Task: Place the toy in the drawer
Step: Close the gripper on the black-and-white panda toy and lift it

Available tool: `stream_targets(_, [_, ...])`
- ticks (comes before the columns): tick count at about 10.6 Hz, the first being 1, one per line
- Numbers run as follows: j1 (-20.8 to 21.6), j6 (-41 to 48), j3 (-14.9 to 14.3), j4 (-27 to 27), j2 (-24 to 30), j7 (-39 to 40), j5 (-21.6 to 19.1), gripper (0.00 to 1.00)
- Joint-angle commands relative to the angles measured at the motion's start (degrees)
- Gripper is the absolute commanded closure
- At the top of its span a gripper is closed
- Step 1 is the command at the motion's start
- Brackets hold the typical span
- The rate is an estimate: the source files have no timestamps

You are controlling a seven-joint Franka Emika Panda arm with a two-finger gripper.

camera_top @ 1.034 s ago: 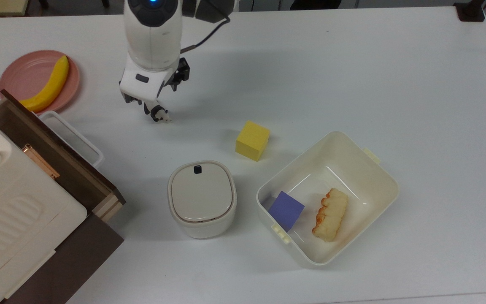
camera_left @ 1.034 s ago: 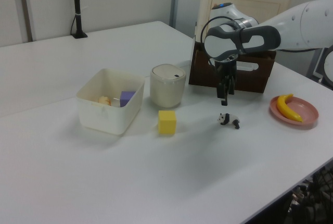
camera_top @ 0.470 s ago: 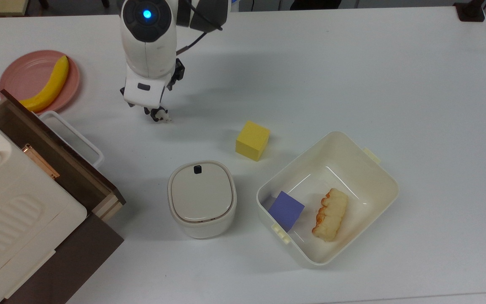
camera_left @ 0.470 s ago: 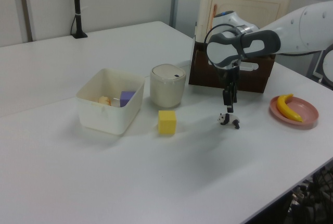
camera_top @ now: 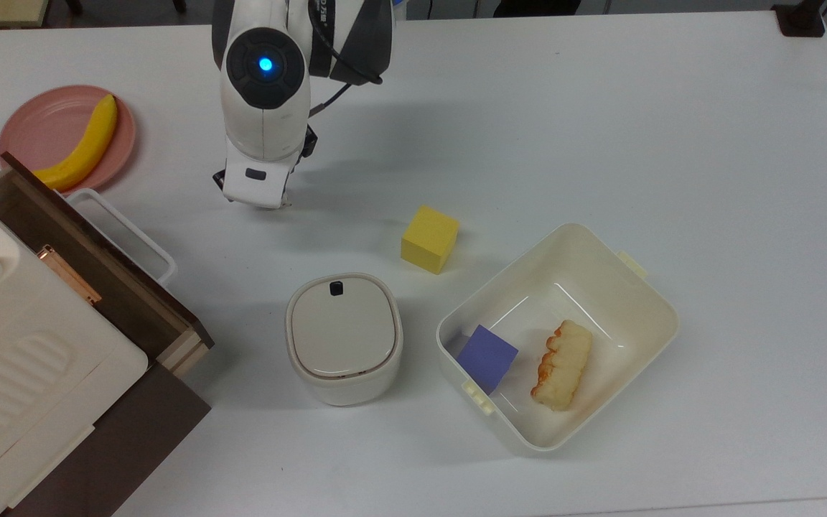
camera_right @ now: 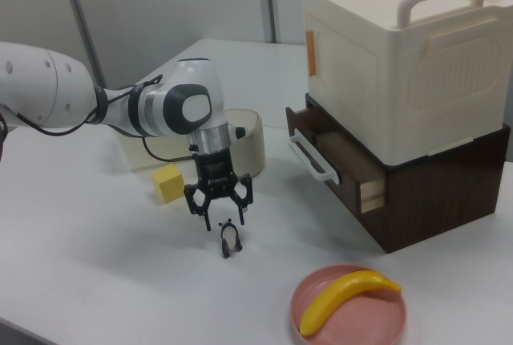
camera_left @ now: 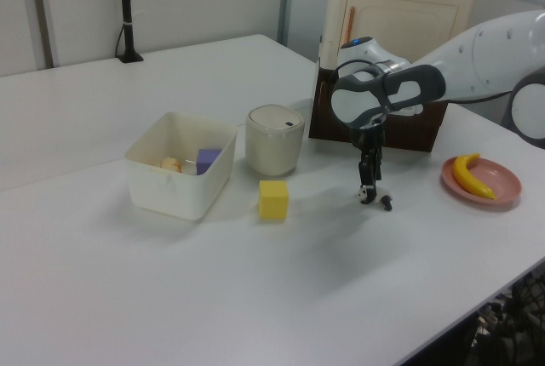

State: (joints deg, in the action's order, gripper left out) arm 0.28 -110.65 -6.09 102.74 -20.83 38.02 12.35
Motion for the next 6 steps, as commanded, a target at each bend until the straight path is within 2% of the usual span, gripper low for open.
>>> stream_targets(1, [0.51,-1.67,-0.24,1.23,0.61,0.83,1.01,0.46])
stream_targets(4, [0.51,-1.67,-0.24,1.15,0.0,1.01,1.01,0.63])
stream_targets(6, [0.42,-1.67,-0.24,0.97,0.08,1.18,1.01,0.8])
